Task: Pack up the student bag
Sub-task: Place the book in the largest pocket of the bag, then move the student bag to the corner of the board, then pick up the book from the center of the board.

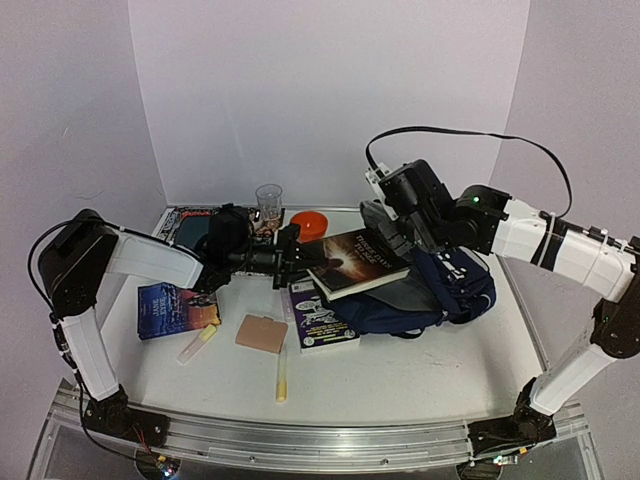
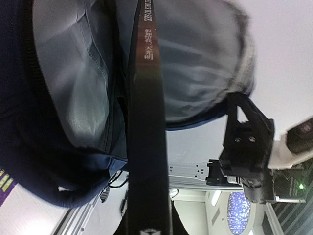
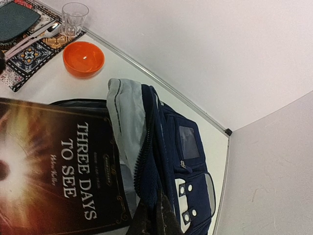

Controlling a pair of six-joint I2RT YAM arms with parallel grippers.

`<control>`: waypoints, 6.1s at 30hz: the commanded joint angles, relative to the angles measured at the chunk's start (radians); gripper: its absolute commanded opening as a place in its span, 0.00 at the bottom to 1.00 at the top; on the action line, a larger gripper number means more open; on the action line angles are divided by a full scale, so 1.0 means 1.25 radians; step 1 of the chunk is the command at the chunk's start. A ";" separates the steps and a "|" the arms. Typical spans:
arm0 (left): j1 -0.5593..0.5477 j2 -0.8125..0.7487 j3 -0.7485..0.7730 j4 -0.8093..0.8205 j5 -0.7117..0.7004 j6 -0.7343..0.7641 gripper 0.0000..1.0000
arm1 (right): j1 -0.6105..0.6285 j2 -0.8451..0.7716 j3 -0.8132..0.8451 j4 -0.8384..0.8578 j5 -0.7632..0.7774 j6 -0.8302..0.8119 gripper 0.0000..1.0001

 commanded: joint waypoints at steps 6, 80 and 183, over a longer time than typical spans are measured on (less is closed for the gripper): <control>-0.030 0.097 0.130 0.059 -0.078 -0.061 0.00 | 0.039 -0.073 -0.014 0.163 -0.014 -0.005 0.00; 0.000 -0.246 -0.008 -0.762 -0.642 0.506 0.95 | -0.140 -0.093 -0.325 0.011 0.007 0.186 0.08; -0.011 -0.331 -0.172 -0.390 -0.535 0.219 0.99 | -0.167 0.100 -0.287 0.766 -0.945 0.973 0.00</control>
